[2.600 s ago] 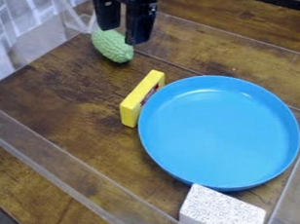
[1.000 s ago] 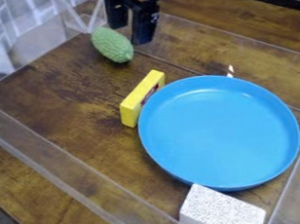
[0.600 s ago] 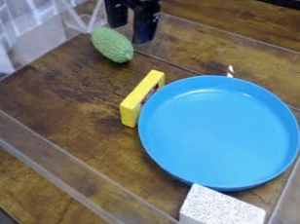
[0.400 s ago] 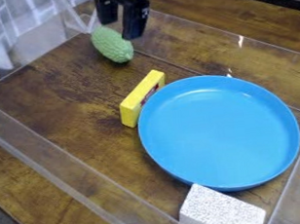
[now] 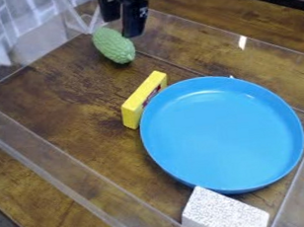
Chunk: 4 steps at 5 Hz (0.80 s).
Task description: Remove the green object from inside the blue tray and put it on the table
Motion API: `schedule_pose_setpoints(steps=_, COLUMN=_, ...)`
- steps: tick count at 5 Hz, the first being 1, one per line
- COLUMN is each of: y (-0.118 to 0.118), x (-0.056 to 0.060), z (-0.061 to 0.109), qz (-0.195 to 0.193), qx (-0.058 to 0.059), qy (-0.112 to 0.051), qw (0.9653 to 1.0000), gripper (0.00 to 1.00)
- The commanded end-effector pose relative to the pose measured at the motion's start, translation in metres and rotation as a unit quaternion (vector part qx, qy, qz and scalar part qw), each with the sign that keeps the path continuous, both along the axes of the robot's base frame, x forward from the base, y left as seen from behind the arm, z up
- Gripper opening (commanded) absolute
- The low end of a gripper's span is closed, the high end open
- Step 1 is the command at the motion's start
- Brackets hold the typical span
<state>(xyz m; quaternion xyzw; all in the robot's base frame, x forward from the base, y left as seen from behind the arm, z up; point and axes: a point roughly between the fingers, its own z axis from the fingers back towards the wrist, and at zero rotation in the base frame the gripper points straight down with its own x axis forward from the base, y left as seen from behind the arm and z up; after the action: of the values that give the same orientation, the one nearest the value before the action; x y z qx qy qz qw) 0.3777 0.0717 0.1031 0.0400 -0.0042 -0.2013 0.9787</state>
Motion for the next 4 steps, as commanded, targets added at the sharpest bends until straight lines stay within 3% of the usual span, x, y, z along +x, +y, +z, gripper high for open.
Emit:
schedule_pose_setpoints(steps=1, y=0.003, x=0.018, z=0.027, qz=-0.004, qx=0.005, qy=-0.037, qw=0.9993, gripper=1.0)
schedule_pose_setpoints(steps=2, y=-0.003, x=0.017, z=0.021, qz=-0.031, qx=-0.003, qy=-0.035, qw=0.9989, gripper=1.0)
schedule_pose_setpoints(steps=4, y=-0.016, x=0.011, z=0.023, qz=0.001, qx=-0.018, qy=-0.029, qw=0.9994, gripper=1.0)
